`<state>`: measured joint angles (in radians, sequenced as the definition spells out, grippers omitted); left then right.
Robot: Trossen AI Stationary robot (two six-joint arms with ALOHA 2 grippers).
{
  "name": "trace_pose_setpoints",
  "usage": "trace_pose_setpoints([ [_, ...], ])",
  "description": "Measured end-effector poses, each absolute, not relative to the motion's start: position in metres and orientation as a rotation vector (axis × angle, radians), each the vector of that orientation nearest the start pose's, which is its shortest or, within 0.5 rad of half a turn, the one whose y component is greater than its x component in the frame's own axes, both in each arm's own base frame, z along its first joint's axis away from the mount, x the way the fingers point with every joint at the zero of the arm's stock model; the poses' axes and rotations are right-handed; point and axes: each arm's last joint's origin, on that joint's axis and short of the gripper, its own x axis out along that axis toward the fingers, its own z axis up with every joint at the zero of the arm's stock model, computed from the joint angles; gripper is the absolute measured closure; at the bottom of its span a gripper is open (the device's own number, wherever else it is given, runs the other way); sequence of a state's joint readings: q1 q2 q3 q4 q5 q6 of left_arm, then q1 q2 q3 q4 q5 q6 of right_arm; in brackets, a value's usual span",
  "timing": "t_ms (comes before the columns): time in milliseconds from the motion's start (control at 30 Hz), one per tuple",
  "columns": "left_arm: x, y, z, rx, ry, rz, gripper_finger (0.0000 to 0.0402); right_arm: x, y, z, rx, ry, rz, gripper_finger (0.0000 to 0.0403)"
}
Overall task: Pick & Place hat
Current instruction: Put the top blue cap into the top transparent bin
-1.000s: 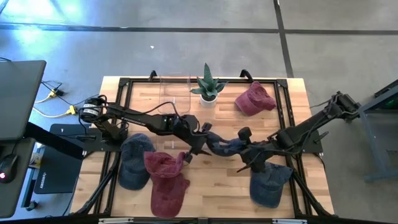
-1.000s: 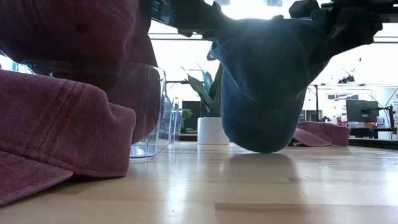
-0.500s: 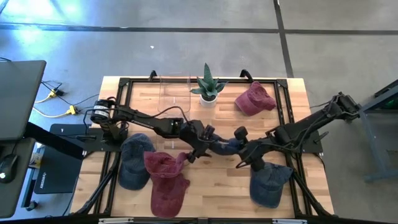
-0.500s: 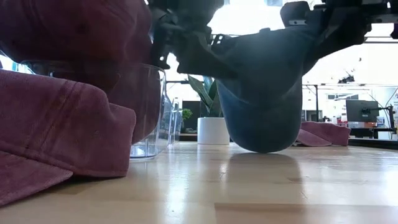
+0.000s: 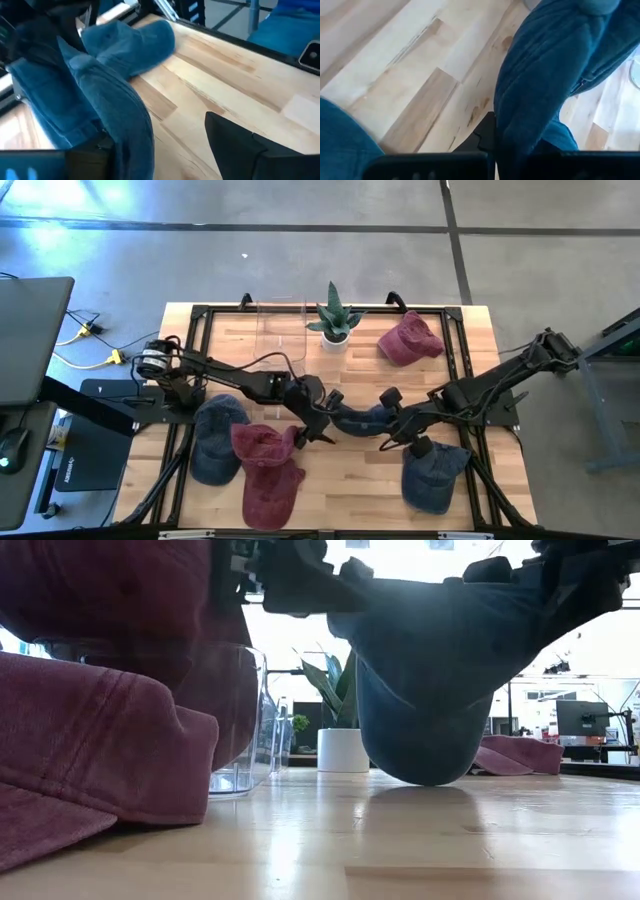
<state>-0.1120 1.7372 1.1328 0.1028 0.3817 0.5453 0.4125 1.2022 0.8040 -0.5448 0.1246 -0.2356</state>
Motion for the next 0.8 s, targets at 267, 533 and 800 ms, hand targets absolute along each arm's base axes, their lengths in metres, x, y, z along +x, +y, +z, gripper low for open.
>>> trace_pose_setpoints([
  [267,0.379,-0.052,0.233,0.474,0.33,-0.568,0.0255,0.216,0.09,0.235,-0.456,0.838,0.344,0.0384],
  [533,0.38,-0.05,0.233,0.506,0.353,-0.482,0.0358,0.223,0.092,0.24,-0.24,0.777,0.359,0.0333],
  [800,0.381,-0.049,0.233,0.505,0.364,-0.449,0.0385,0.224,0.094,0.242,-0.128,0.771,0.369,0.0249],
])
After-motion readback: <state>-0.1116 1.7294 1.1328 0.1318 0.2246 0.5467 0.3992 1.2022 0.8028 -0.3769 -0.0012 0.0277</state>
